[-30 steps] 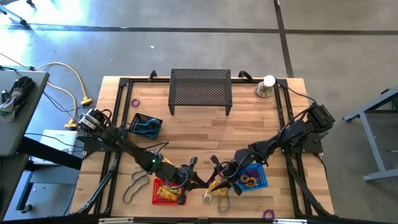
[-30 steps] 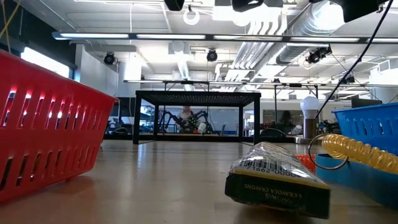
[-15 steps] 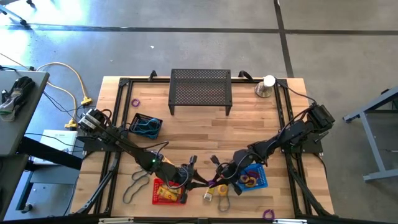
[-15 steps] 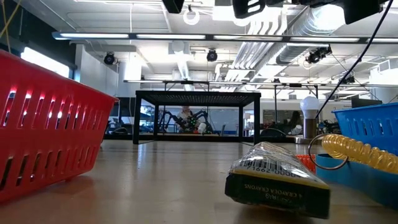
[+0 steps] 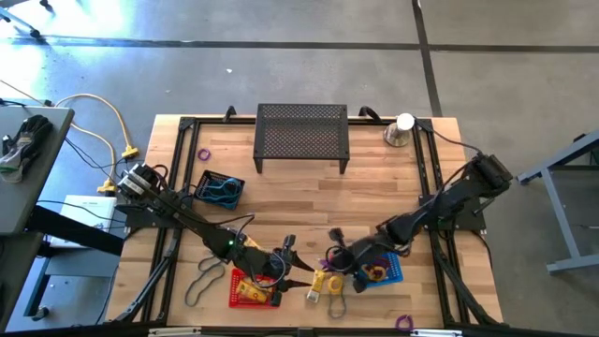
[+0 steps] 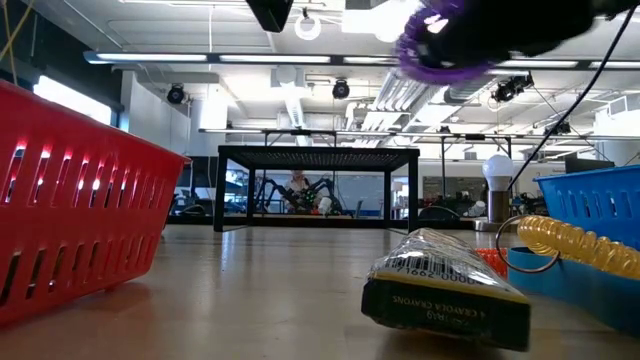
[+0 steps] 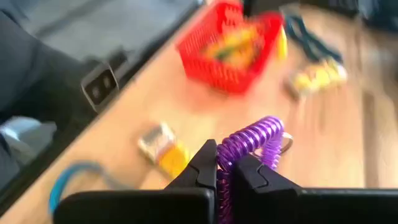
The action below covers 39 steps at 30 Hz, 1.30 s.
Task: Pick & Place Office Desk Supplies
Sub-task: Put the violet spring keychain into the blue bin
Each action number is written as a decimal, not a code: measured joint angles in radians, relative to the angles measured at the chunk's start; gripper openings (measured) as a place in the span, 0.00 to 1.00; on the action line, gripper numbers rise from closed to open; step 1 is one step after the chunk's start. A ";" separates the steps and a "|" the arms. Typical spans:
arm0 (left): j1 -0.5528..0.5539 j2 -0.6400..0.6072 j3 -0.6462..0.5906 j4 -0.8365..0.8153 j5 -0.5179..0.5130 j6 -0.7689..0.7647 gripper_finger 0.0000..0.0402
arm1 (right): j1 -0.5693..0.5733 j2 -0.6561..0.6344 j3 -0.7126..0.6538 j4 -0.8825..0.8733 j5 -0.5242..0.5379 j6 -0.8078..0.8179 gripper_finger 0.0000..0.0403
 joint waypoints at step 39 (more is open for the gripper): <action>0.001 0.000 0.000 -0.058 0.002 0.002 0.43 | 0.354 -0.125 0.058 -0.818 0.276 0.949 0.29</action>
